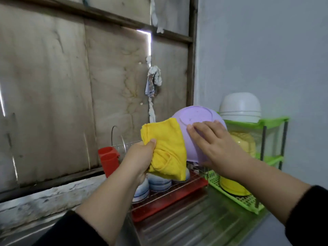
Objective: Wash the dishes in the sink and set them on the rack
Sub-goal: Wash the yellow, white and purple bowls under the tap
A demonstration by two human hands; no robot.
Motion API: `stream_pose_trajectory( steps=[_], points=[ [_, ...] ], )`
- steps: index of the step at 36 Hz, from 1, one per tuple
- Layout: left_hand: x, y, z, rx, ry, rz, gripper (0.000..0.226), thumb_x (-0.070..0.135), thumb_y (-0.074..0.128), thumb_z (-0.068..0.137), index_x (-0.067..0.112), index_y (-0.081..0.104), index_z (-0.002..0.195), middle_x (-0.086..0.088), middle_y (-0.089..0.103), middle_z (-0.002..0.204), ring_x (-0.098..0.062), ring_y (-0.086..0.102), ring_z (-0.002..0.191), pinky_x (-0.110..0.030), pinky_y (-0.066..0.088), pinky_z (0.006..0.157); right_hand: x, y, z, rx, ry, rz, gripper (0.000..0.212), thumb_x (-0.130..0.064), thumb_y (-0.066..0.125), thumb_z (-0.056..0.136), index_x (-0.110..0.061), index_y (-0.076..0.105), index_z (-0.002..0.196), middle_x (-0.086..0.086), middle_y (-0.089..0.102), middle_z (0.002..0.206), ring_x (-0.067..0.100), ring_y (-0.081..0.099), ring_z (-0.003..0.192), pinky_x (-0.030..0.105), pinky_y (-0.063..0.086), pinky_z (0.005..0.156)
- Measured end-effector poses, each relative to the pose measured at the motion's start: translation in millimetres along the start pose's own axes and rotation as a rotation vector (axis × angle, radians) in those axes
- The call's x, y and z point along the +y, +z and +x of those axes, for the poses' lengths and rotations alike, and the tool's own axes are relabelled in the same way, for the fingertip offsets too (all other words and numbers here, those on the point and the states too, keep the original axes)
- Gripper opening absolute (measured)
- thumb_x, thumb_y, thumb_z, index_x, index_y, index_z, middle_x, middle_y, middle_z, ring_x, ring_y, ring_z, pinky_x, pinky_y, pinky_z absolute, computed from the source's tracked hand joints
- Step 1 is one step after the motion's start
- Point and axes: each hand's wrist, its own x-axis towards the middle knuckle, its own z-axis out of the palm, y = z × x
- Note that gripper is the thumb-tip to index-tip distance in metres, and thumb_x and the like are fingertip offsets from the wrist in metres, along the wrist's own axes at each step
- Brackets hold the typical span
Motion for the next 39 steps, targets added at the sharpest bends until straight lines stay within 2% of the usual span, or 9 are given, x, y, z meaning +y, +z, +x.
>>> stream_pose_trajectory(
  steps=[3, 7, 12, 15, 18, 20, 23, 29, 39],
  points=[
    [15, 27, 25, -0.017, 0.052, 0.006, 0.015, 0.025, 0.048, 0.099, 0.015, 0.059, 0.096, -0.007, 0.066, 0.096, -0.028, 0.064, 0.094, -0.040, 0.051, 0.090, 33, 1, 8, 0.038, 0.027, -0.076, 0.105, -0.038, 0.086, 0.045, 0.000, 0.041, 0.133, 0.021, 0.057, 0.122, 0.036, 0.042, 0.107, 0.051, 0.044, 0.093],
    [34, 66, 57, -0.003, 0.142, 0.048, 0.029, 0.034, 0.049, 0.097, 0.014, 0.058, 0.116, -0.008, 0.065, 0.115, -0.030, 0.062, 0.104, -0.046, 0.048, 0.096, 79, 5, 20, 0.070, 0.041, -0.163, 0.104, -0.031, 0.088, 0.042, 0.001, 0.042, 0.130, 0.021, 0.060, 0.120, 0.036, 0.041, 0.106, 0.052, 0.049, 0.087],
    [49, 111, 94, -0.034, 0.210, 0.042, 0.022, 0.038, 0.046, 0.098, 0.025, 0.054, 0.114, -0.004, 0.063, 0.115, -0.028, 0.060, 0.105, -0.045, 0.048, 0.097, 134, 9, 32, -0.013, 0.065, -0.252, 0.128, -0.043, 0.093, 0.021, 0.000, 0.039, 0.130, 0.020, 0.059, 0.119, 0.035, 0.042, 0.104, 0.048, 0.050, 0.085],
    [53, 139, 112, -0.064, 0.233, 0.014, 0.017, 0.039, 0.045, 0.098, 0.029, 0.051, 0.110, -0.001, 0.062, 0.112, -0.026, 0.060, 0.103, -0.045, 0.048, 0.096, 163, 14, 36, -0.081, 0.101, -0.272, 0.131, -0.044, 0.093, 0.016, 0.001, 0.043, 0.128, 0.020, 0.061, 0.117, 0.038, 0.055, 0.099, 0.047, 0.052, 0.081],
    [53, 163, 130, -0.067, 0.269, 0.022, 0.028, 0.038, 0.044, 0.099, 0.026, 0.052, 0.123, -0.003, 0.060, 0.116, -0.026, 0.059, 0.107, -0.045, 0.046, 0.099, 187, 21, 37, -0.158, 0.139, -0.273, 0.127, -0.045, 0.093, 0.012, 0.003, 0.056, 0.124, 0.021, 0.062, 0.115, 0.040, 0.062, 0.094, 0.048, 0.052, 0.079],
    [52, 178, 140, -0.076, 0.286, 0.029, 0.033, 0.039, 0.044, 0.098, 0.025, 0.052, 0.127, -0.002, 0.061, 0.116, -0.026, 0.059, 0.108, -0.045, 0.046, 0.099, 198, 23, 40, -0.209, 0.161, -0.267, 0.122, -0.044, 0.093, 0.032, -0.004, 0.046, 0.137, 0.022, 0.050, 0.132, 0.041, 0.053, 0.112, 0.048, 0.045, 0.093],
    [50, 197, 154, -0.081, 0.304, 0.043, 0.028, 0.038, 0.045, 0.098, 0.027, 0.054, 0.122, 0.000, 0.062, 0.113, -0.025, 0.060, 0.106, -0.043, 0.046, 0.099, 217, 31, 40, -0.277, 0.138, -0.225, 0.102, -0.042, 0.076, 0.072, -0.029, 0.012, 0.151, 0.014, 0.011, 0.154, 0.033, 0.019, 0.137, 0.042, 0.019, 0.113],
    [43, 224, 180, -0.078, 0.294, 0.067, 0.018, 0.043, 0.045, 0.097, 0.032, 0.050, 0.109, -0.004, 0.063, 0.117, -0.028, 0.061, 0.107, -0.046, 0.046, 0.098, 252, 52, 45, -0.356, 0.180, -0.102, 0.093, -0.047, 0.074, 0.074, -0.041, 0.018, 0.148, 0.009, 0.012, 0.153, 0.030, 0.016, 0.138, 0.036, 0.017, 0.113],
    [31, 243, 202, -0.014, 0.264, 0.070, 0.037, 0.043, 0.043, 0.097, 0.025, 0.050, 0.129, -0.004, 0.060, 0.120, -0.030, 0.058, 0.111, -0.046, 0.045, 0.100, 277, 76, 59, -0.519, 0.217, 0.067, 0.088, -0.049, 0.070, 0.077, -0.045, 0.017, 0.147, 0.006, 0.009, 0.153, 0.030, 0.013, 0.137, 0.041, 0.026, 0.112]
  ],
)
